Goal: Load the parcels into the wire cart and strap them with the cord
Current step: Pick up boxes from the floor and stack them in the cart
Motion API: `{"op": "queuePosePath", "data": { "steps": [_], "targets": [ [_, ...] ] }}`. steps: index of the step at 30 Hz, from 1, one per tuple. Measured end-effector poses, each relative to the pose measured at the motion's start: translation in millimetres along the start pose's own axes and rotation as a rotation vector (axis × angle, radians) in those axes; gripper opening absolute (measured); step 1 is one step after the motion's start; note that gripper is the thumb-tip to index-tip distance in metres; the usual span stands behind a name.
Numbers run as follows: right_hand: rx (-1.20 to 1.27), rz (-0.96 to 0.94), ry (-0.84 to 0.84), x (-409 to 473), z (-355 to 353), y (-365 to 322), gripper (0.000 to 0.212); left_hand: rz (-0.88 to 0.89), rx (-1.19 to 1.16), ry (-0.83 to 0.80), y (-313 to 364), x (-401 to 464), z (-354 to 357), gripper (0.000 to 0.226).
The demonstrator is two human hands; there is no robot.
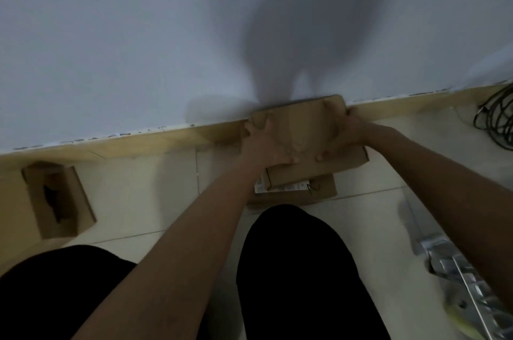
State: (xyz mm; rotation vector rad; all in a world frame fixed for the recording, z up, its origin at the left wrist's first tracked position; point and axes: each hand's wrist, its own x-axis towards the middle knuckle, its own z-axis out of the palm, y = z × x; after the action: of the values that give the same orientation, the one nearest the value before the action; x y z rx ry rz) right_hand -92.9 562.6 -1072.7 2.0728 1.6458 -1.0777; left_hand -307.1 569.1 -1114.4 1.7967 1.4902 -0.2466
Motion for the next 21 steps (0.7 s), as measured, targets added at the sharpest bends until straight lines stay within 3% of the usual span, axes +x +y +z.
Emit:
{"op": "queuePosePath", "data": {
  "steps": [3, 8, 15, 19, 21],
  "targets": [
    [-0.004, -0.056, 0.006, -5, 5, -2, 0.144, 0.012, -0.014, -0.063, -8, -3, -20, 0.140],
    [-0.218, -0.185, -0.017, -10, 22, -5, 0.150, 0.039, 0.059, -0.088, -16, -16, -33, 0.143],
    [-0.334, -0.126, -0.039, 3, 25, -9, 0.148, 0.028, 0.127, -0.024, -15, -14, -25, 0.148],
    [-0.587, -0.049, 0.046, -2, 36, -23, 0.142, 0.043, 0.472, 0.090, 1, -18, -26, 0.141],
    [-0.689, -0.082, 0.132, 0, 40, -23, 0.140, 0.158, 0.664, 0.140, 12, -15, -24, 0.121]
  ]
}}
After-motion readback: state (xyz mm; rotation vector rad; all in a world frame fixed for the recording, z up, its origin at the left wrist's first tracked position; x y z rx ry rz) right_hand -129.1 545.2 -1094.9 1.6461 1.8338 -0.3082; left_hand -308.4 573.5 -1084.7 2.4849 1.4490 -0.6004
